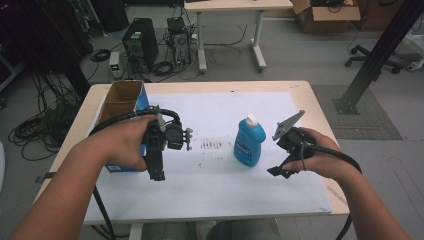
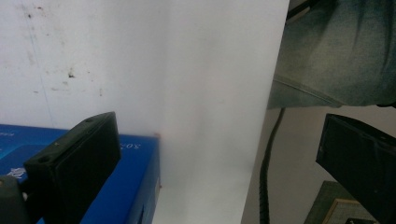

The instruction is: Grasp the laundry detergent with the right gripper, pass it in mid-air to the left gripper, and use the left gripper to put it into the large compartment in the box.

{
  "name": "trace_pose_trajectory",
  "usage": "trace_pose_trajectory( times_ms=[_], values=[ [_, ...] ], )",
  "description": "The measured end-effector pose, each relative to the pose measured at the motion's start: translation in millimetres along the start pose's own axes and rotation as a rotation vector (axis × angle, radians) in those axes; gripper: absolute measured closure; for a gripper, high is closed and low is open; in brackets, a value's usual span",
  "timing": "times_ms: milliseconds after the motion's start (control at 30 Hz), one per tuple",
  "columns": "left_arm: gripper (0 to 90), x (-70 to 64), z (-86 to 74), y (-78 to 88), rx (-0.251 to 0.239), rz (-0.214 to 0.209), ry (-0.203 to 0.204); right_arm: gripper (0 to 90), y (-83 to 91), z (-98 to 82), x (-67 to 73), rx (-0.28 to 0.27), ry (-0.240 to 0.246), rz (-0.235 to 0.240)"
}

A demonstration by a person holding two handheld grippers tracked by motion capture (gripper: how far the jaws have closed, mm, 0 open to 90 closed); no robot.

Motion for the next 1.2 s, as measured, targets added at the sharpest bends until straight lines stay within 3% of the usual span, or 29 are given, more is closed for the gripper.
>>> trace_pose_trajectory(
  times_ms=[667,1200],
  values=[
    [0.3,-14.3,-1.5,-4.1,0.005,0.003,-0.031,4.1,-31.1,7.7,-12.5,-0.043,-0.037,0.036],
    [0.3,-20.8,-4.6,-5.0,0.021,0.000,-0.040,3.8,-46.0,15.7,-21.2,-0.100,-0.069,0.032]
  ],
)
Point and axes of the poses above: each handheld gripper's, and its own axes: y roughly backward along the jaws, z roughly out of its top, x roughly to its left, the point moved 7 cm from there along -y, roughly forward along the jaws, and after that the axes turned 8 degrees about x, right-handed, at the moved point
